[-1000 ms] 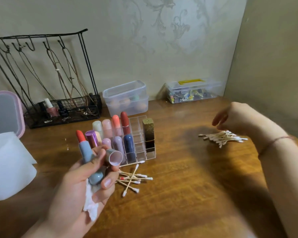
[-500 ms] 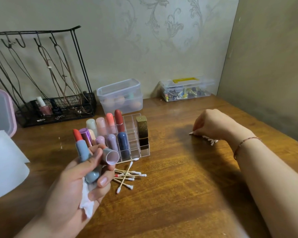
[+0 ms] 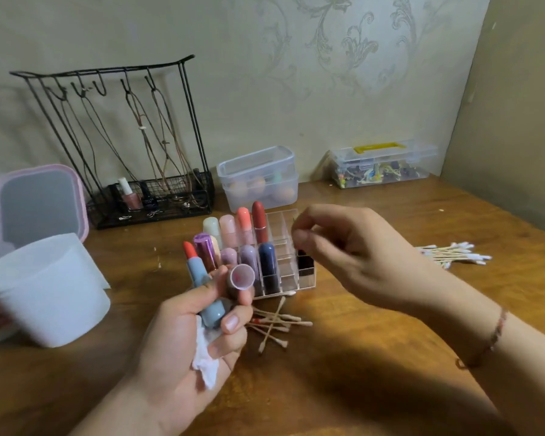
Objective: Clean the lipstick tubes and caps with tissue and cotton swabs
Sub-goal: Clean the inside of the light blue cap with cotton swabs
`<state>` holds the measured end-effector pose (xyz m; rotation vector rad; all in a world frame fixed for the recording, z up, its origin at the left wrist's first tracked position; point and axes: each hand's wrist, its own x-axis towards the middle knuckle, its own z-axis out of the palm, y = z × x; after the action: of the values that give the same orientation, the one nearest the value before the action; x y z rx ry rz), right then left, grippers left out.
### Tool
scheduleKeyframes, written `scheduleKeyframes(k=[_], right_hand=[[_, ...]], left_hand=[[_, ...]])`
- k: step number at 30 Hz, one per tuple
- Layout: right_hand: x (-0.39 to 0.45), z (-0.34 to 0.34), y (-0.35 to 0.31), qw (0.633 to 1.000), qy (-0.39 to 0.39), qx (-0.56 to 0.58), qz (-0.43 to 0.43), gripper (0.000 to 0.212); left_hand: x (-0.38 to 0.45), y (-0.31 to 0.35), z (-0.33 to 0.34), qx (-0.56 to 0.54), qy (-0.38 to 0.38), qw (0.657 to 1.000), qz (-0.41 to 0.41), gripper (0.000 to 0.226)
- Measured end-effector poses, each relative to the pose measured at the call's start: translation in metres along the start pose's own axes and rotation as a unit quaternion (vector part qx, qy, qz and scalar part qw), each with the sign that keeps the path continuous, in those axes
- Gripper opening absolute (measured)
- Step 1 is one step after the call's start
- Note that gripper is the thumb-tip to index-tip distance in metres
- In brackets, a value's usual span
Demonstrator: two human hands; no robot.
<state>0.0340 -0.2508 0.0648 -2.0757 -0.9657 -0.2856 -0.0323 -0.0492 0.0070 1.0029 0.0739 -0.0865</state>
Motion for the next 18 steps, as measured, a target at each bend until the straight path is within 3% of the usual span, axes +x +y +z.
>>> scheduleKeyframes(k=[3,6,8,10,15,18], right_hand=[[-0.009,0.018,-0.014,0.995,-0.009,0.084,-0.050,0.016],[-0.011,0.029,-0.020,0.984,0.067,0.142,-0.089,0.009],[-0.011,0.030,-0.025,0.949,0.114,0.282,-0.079,0.005],[-0.013,0.029,-0.028,0.921,0.154,0.347,-0.085,0.004],[-0.018,0.032,-0.030,0.935,0.200,0.273,-0.105,0.002],[-0.018,0.037,-0.024,0.967,0.188,0.128,-0.119,0.003]], left_hand=[[-0.006,0.009,0.007,-0.049,0.030,0.998,-0.005,0.026],[-0.010,0.016,0.020,-0.119,0.036,0.992,-0.037,0.032],[-0.009,0.018,0.021,-0.124,0.037,0.990,-0.055,0.028],[-0.011,0.019,0.020,-0.131,0.038,0.989,-0.059,0.022],[-0.012,0.019,0.021,-0.141,0.038,0.988,-0.058,0.025],[-0.013,0.020,0.026,-0.128,0.057,0.989,-0.040,0.033]])
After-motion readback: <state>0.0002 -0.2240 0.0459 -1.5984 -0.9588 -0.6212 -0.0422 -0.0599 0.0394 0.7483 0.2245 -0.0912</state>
